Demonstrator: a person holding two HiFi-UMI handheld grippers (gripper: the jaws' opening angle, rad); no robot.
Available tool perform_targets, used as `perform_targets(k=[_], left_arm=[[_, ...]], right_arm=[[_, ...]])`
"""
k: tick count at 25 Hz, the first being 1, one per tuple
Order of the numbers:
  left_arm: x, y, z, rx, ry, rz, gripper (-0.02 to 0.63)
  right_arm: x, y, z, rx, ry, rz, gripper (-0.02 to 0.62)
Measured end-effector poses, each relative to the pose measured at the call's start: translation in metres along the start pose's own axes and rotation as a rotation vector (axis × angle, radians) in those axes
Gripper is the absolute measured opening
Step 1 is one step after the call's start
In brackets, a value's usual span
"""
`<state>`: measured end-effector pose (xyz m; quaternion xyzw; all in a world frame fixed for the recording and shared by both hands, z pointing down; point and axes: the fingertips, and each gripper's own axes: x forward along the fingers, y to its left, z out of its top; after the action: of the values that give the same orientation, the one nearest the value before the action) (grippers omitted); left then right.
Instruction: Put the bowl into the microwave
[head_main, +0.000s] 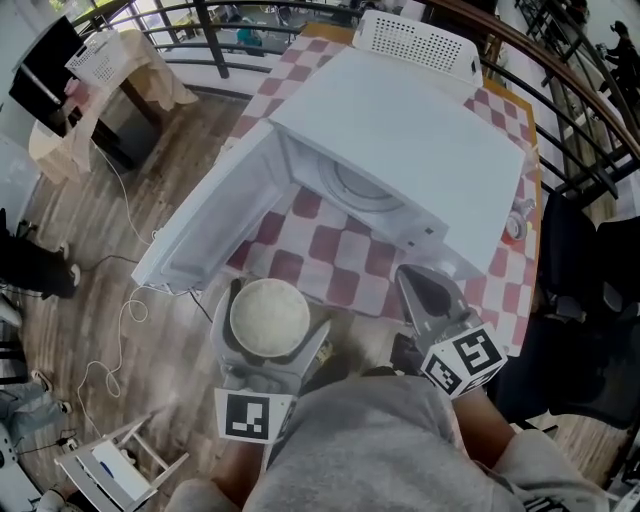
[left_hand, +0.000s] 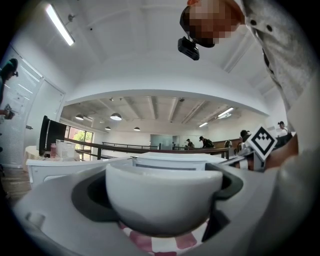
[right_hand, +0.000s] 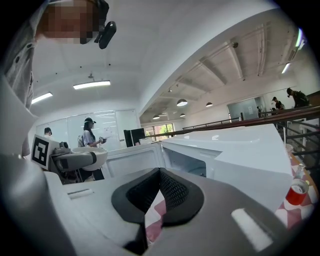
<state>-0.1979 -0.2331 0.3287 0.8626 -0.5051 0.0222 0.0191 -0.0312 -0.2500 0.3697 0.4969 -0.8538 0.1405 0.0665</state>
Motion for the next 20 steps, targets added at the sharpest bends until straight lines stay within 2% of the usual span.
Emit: perform_targets(k=[7, 16, 20], left_arm=[[0.006, 0.007, 0.0, 0.009, -0.012, -0.034, 0.54], [0.029, 0.004, -0.007, -0.016, 0.015, -0.09, 0.54], [0.047, 0.003, -0.01, -0.003, 0.015, -0.109, 0.54]], right_arm=[[0.006, 0.001, 0.009, -0.016, -0.014, -0.027, -0.002], [0.008, -0.005, 0.007, 0.004, -0.014, -0.054, -0.002], [0.013, -0.01, 0.007, 0.009, -0.016, -0.055, -0.002]])
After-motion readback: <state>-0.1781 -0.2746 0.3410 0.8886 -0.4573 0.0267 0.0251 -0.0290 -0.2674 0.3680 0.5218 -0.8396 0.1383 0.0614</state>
